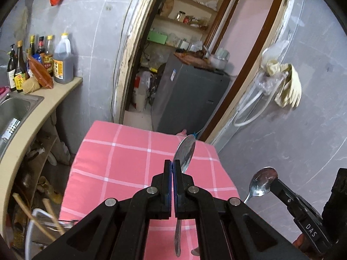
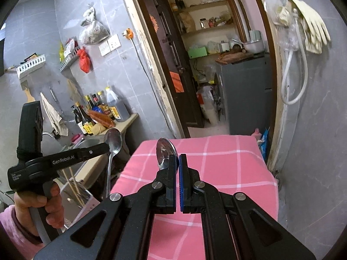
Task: Organize utensils
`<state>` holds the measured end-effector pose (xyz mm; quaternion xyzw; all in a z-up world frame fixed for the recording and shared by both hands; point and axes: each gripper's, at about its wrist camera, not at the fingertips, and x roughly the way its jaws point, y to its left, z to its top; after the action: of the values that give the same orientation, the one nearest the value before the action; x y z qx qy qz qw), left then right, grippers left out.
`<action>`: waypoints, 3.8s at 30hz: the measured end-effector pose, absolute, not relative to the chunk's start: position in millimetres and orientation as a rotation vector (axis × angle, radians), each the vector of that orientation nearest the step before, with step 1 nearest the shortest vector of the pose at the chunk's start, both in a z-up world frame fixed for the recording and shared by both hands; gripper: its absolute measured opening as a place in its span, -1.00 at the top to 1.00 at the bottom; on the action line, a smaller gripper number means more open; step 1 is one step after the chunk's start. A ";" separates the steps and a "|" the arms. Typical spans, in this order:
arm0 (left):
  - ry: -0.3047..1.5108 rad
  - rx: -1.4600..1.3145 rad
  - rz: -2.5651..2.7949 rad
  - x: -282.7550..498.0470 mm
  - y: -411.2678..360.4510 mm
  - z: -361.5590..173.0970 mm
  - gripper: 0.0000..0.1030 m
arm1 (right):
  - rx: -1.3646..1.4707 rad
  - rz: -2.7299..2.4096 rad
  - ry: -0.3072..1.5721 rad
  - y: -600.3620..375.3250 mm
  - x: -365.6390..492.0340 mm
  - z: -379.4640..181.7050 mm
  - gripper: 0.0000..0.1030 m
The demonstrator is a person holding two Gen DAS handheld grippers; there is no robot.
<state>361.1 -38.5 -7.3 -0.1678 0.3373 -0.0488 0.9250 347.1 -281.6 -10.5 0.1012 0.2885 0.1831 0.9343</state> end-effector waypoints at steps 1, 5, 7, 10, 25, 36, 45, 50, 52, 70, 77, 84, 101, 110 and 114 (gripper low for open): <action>0.684 -0.349 -0.101 358.3 -35.6 -3.0 0.97 | 0.203 0.374 0.587 -278.4 344.6 -5.8 0.95; 0.646 -0.378 -0.113 349.2 -19.2 14.2 0.97 | 0.177 0.370 0.572 -264.5 333.8 10.4 0.95; 0.625 -0.392 -0.124 345.4 -13.1 23.5 0.97 | 0.167 0.372 0.564 -257.5 328.6 19.4 0.95; 0.599 -0.399 -0.136 338.6 -7.7 33.9 0.97 | 0.151 0.378 0.555 -247.5 321.2 30.3 0.95; 0.506 -0.392 -0.043 287.2 56.7 68.4 0.97 | 0.070 0.488 0.534 -181.3 296.2 49.3 0.95; 0.443 -0.379 0.067 246.8 104.2 41.6 0.97 | -0.061 0.487 0.520 -123.9 274.7 28.0 0.95; 0.348 -0.483 0.071 234.0 107.7 -7.2 0.97 | -0.159 0.438 0.492 -94.1 261.7 14.9 0.95; 0.350 -0.452 0.064 229.3 103.8 -26.2 0.97 | -0.172 0.443 0.508 -89.5 258.7 5.2 0.95; 0.362 -0.468 0.062 227.1 105.5 -36.1 0.96 | -0.163 0.450 0.514 -88.6 256.3 0.2 0.95; 0.422 -0.398 -0.047 204.5 103.8 -62.0 0.95 | -0.101 0.494 0.598 -78.1 235.9 -28.4 0.92; 0.470 -0.392 -0.121 199.5 110.8 -59.6 0.95 | -0.057 0.504 0.607 -78.7 229.3 -31.9 0.87; 0.520 -0.370 -0.137 192.6 104.0 -65.2 0.95 | -0.038 0.489 0.606 -88.1 226.5 -28.1 0.86; 0.524 -0.343 -0.081 162.9 78.8 -47.1 0.26 | 0.052 0.380 0.516 -154.3 192.6 -0.9 0.04; 0.455 -0.325 -0.053 127.0 59.5 -17.8 -0.35 | 0.090 0.308 0.437 -196.1 154.1 18.0 -0.36; 0.425 -0.300 -0.032 106.5 51.2 -6.2 -0.73 | 0.106 0.282 0.418 -214.4 136.5 23.4 -0.50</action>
<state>106.5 51.2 -6.2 -0.1481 0.2100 -0.0157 0.9663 136.5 -214.4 23.4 0.0525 0.2067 0.1393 0.9670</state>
